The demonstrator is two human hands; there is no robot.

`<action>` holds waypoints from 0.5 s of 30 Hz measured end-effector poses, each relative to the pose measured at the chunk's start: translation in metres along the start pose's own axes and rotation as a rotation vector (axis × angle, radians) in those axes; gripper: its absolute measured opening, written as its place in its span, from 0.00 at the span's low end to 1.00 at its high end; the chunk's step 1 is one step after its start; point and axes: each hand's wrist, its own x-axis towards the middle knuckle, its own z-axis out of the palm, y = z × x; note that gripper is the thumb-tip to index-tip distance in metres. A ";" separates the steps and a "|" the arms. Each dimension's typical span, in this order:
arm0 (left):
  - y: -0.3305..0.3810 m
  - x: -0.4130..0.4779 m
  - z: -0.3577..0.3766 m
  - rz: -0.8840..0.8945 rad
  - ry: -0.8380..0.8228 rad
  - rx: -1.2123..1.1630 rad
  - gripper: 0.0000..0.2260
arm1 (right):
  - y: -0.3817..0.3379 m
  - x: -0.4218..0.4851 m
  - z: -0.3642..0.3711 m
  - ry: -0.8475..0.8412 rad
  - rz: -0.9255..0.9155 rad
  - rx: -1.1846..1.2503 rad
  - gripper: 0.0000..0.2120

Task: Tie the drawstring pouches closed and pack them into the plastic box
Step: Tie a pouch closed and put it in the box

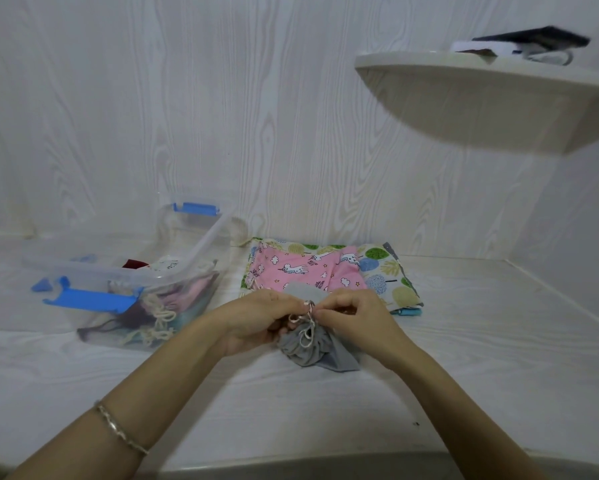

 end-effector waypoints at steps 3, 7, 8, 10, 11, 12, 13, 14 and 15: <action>-0.001 0.001 -0.002 0.006 -0.013 0.001 0.06 | -0.001 0.000 -0.001 -0.021 0.027 0.014 0.01; 0.000 -0.002 -0.005 0.005 -0.012 -0.001 0.10 | -0.003 -0.001 -0.001 -0.107 0.118 0.222 0.06; 0.000 -0.003 -0.006 0.005 0.004 -0.009 0.12 | -0.003 -0.002 -0.002 -0.116 0.130 0.242 0.07; -0.002 -0.003 -0.009 -0.007 0.069 -0.056 0.10 | 0.000 -0.004 -0.005 -0.116 0.137 0.245 0.09; -0.003 -0.004 -0.012 -0.015 0.108 -0.097 0.08 | 0.003 -0.004 -0.007 -0.110 0.141 0.244 0.09; -0.004 -0.005 -0.014 -0.019 0.140 -0.135 0.08 | 0.003 -0.005 -0.009 -0.106 0.148 0.244 0.09; -0.006 -0.005 -0.016 -0.022 0.163 -0.160 0.09 | 0.005 -0.006 -0.011 -0.102 0.152 0.243 0.09; -0.007 -0.006 -0.017 -0.025 0.180 -0.173 0.09 | 0.006 -0.008 -0.014 -0.106 0.148 0.236 0.09; -0.009 -0.006 -0.019 -0.028 0.201 -0.169 0.08 | 0.007 -0.009 -0.016 -0.117 0.137 0.222 0.09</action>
